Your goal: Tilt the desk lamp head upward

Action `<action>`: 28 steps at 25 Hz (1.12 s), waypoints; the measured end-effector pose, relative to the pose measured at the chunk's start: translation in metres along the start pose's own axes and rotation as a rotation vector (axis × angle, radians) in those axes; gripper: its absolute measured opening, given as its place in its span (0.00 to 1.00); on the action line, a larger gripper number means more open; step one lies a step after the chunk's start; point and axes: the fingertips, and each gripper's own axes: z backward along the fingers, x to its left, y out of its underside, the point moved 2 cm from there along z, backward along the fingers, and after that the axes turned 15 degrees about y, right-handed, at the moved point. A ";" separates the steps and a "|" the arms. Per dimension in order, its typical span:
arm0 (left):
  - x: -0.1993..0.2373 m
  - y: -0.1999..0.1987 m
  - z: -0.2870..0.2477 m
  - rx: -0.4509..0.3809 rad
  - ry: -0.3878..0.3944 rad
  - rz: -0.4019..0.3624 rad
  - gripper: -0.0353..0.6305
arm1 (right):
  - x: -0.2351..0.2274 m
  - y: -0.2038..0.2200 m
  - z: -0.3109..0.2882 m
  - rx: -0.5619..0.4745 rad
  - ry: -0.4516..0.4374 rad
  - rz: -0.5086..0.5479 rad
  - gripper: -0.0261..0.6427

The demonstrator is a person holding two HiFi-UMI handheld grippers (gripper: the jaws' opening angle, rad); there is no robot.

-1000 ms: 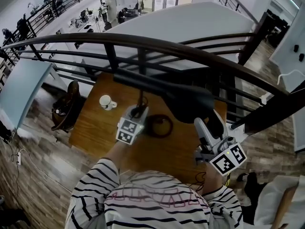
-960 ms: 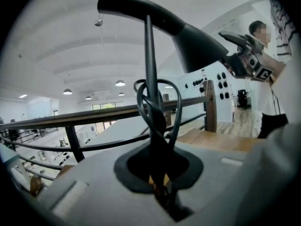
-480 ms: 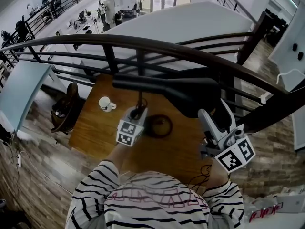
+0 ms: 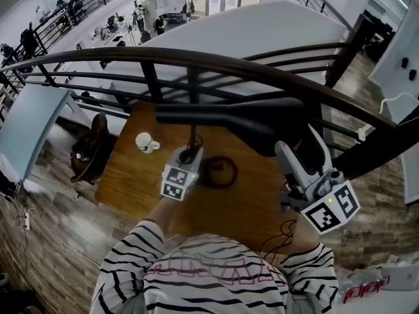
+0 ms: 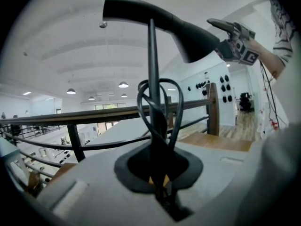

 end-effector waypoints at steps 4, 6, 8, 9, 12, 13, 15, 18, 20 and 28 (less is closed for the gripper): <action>0.001 0.001 0.001 0.004 -0.001 0.001 0.07 | 0.008 -0.009 -0.005 -0.004 -0.008 0.030 0.50; 0.000 0.001 0.000 0.007 -0.001 0.001 0.07 | 0.011 -0.014 -0.006 -0.010 -0.016 0.043 0.50; -0.001 0.000 0.001 0.011 -0.003 0.000 0.07 | 0.015 -0.020 -0.007 -0.021 -0.026 0.051 0.50; -0.002 0.001 0.001 0.012 -0.004 0.000 0.07 | 0.016 -0.022 -0.008 -0.026 -0.031 0.054 0.50; -0.001 0.002 0.000 0.015 -0.004 0.000 0.07 | 0.021 -0.027 -0.012 -0.037 -0.045 0.065 0.51; -0.001 0.003 0.001 0.016 -0.005 0.000 0.07 | 0.023 -0.029 -0.013 -0.039 -0.050 0.069 0.51; 0.000 0.003 0.001 0.018 -0.007 -0.001 0.07 | 0.026 -0.031 -0.015 -0.039 -0.058 0.078 0.51; -0.001 0.002 0.001 0.017 -0.005 -0.002 0.07 | 0.028 -0.034 -0.017 -0.039 -0.065 0.090 0.51; 0.000 0.002 0.000 0.018 -0.003 -0.003 0.07 | 0.028 -0.034 -0.018 -0.044 -0.063 0.090 0.52; 0.000 0.003 -0.003 0.024 0.005 -0.014 0.07 | 0.022 -0.030 -0.016 -0.071 -0.051 0.107 0.50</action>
